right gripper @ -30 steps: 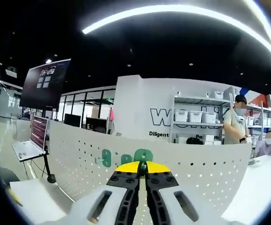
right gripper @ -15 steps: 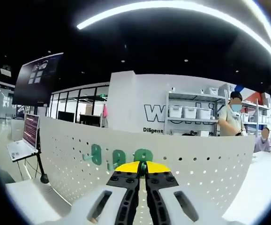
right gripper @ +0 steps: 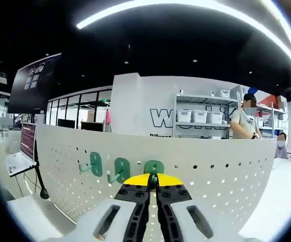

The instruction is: Insert the hook assembly into the mounting plate slot until the hook locks in place.

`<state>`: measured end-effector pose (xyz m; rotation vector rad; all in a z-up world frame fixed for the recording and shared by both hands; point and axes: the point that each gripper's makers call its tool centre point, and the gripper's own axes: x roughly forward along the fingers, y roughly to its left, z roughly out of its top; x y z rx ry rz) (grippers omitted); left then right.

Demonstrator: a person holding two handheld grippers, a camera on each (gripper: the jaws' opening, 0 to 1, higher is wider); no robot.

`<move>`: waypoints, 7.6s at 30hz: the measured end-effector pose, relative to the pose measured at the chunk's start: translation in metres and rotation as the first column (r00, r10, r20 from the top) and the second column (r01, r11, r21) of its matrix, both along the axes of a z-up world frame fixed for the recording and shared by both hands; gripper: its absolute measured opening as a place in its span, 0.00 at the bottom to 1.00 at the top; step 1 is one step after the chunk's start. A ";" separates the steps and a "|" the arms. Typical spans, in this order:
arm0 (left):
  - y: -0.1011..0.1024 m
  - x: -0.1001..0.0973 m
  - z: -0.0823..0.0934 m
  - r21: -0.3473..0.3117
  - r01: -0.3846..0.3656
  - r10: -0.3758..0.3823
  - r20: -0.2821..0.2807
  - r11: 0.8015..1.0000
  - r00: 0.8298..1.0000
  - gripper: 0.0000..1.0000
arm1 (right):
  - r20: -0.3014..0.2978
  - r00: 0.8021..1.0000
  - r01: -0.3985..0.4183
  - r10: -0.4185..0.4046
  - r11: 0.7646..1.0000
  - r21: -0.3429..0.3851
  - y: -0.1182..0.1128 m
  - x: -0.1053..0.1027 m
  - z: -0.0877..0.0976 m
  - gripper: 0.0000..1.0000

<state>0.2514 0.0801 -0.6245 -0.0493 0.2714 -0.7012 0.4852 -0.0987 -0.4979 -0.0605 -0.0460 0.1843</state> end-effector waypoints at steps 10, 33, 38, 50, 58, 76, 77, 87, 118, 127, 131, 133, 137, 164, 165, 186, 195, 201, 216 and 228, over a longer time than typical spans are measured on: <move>0.001 0.002 -0.001 -0.003 0.000 0.000 -0.002 1.000 1.000 0.41 | -0.009 1.000 0.012 -0.012 1.000 -0.019 -0.002 0.007 -0.003 0.01; 0.005 0.003 -0.002 -0.009 -0.008 0.008 -0.006 1.000 1.000 0.41 | 0.004 0.999 0.035 -0.035 0.996 -0.081 -0.003 0.014 -0.006 0.02; 0.004 0.003 -0.002 -0.010 -0.006 0.006 -0.005 1.000 1.000 0.41 | 0.005 0.999 0.037 -0.037 0.995 -0.096 -0.004 0.016 -0.006 0.02; 0.005 0.003 -0.002 -0.012 -0.010 0.010 -0.004 1.000 1.000 0.41 | -0.042 0.999 0.022 -0.026 0.995 -0.094 -0.003 0.014 -0.026 0.00; 0.006 0.001 -0.001 -0.011 -0.015 0.015 -0.004 1.000 1.000 0.41 | -0.047 0.999 0.014 -0.017 0.997 -0.072 -0.002 0.011 -0.026 0.02; 0.000 -0.003 0.001 -0.010 -0.002 0.002 0.001 1.000 1.000 0.41 | -0.131 0.991 -0.020 0.014 0.999 -0.041 -0.004 -0.017 -0.067 0.15; -0.001 -0.003 0.002 -0.011 0.000 0.000 0.001 1.000 1.000 0.41 | -0.143 0.989 -0.036 0.030 0.999 -0.040 -0.001 -0.019 -0.071 0.16; -0.003 -0.005 0.006 -0.007 0.007 -0.007 0.011 1.000 1.000 0.41 | -0.197 0.974 -0.124 0.107 0.990 -0.073 0.015 -0.048 -0.092 0.23; -0.021 -0.025 0.016 0.001 0.046 -0.046 0.040 0.999 0.998 0.40 | -0.332 0.922 -0.193 0.200 0.980 0.054 0.009 -0.168 -0.144 0.31; -0.026 -0.032 0.020 0.004 0.063 -0.063 0.051 0.998 0.997 0.40 | -0.349 0.915 -0.190 0.202 0.979 0.069 0.007 -0.194 -0.150 0.31; -0.027 -0.035 0.022 0.005 0.069 -0.069 0.056 0.998 0.996 0.40 | -0.350 0.913 -0.196 0.210 0.978 0.076 0.009 -0.202 -0.149 0.31; -0.027 -0.036 0.022 0.006 0.070 -0.070 0.058 0.998 0.996 0.40 | -0.349 0.912 -0.200 0.215 0.977 0.080 0.010 -0.207 -0.148 0.31; -0.028 -0.037 0.023 0.006 0.073 -0.073 0.059 0.997 0.996 0.40 | -0.347 0.910 -0.207 0.226 0.974 0.090 0.012 -0.214 -0.147 0.31; -0.033 -0.033 0.012 0.024 0.098 -0.099 0.038 0.995 0.994 0.40 | -0.367 0.873 -0.301 0.322 0.947 0.114 0.051 -0.262 -0.159 0.32; -0.033 -0.033 0.012 0.024 0.098 -0.099 0.037 0.995 0.994 0.40 | -0.363 0.872 -0.310 0.329 0.944 0.110 0.054 -0.265 -0.158 0.32; -0.048 -0.034 0.002 0.050 0.138 -0.138 0.010 0.989 0.990 0.40 | -0.310 0.884 -0.325 0.351 0.936 0.135 0.058 -0.281 -0.147 0.31; -0.064 -0.021 0.012 0.061 0.160 -0.163 0.043 0.985 0.986 0.40 | -0.296 0.891 -0.312 0.344 0.938 0.150 0.054 -0.280 -0.145 0.31; -0.068 -0.008 0.013 0.088 0.165 -0.171 0.061 0.982 0.983 0.40 | -0.286 0.895 -0.314 0.341 0.940 0.135 0.054 -0.280 -0.144 0.30; -0.075 0.021 0.021 0.196 0.208 -0.231 0.099 0.958 0.968 0.40 | -0.286 0.902 -0.291 0.323 0.945 0.148 0.050 -0.276 -0.145 0.30; -0.073 0.040 -0.007 0.277 0.242 -0.266 0.050 0.930 0.963 0.40 | -0.285 0.906 -0.282 0.313 0.948 0.144 0.048 -0.272 -0.146 0.29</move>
